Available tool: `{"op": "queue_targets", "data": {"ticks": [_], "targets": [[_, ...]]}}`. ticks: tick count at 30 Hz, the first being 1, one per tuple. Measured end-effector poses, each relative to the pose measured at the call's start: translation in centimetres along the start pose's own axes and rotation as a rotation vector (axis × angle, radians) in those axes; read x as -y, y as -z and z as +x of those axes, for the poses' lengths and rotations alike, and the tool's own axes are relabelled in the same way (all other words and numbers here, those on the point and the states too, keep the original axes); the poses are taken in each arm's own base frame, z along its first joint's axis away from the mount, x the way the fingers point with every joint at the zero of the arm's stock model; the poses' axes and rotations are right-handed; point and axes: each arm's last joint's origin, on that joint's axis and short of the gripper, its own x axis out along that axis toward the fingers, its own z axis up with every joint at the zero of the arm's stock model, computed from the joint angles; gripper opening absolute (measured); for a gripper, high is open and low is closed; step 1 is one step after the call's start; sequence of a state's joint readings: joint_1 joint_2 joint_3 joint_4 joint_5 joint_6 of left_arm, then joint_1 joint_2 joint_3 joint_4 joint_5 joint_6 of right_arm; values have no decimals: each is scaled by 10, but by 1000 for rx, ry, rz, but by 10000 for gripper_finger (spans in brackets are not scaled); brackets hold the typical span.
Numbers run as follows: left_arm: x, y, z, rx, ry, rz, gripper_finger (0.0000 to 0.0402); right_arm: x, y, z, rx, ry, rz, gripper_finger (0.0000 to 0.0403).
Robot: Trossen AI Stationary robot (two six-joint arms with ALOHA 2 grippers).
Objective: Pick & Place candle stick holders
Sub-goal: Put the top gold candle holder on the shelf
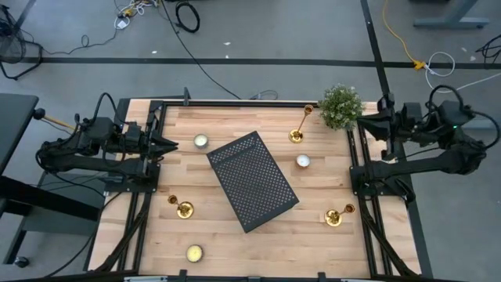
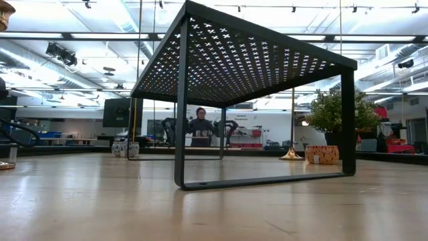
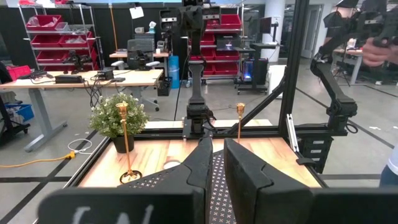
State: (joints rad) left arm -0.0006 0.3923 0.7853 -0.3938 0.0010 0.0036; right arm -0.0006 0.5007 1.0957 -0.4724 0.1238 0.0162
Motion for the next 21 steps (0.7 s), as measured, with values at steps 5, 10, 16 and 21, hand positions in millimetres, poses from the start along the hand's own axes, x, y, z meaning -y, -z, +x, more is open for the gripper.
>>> {"op": "queue_targets", "data": {"ticks": [5,10,16,21], "targets": [[0,0,0,0,0,0,46,1,-10,-10,-9,0,-6,24],[0,0,0,0,0,0,46,2,-19,-18,-7,0,-5,24],[0,0,0,0,0,0,46,5,-28,-31,-22,63,-8,24],[0,0,0,0,0,0,46,8,-35,-43,-45,106,-10,24]]}}
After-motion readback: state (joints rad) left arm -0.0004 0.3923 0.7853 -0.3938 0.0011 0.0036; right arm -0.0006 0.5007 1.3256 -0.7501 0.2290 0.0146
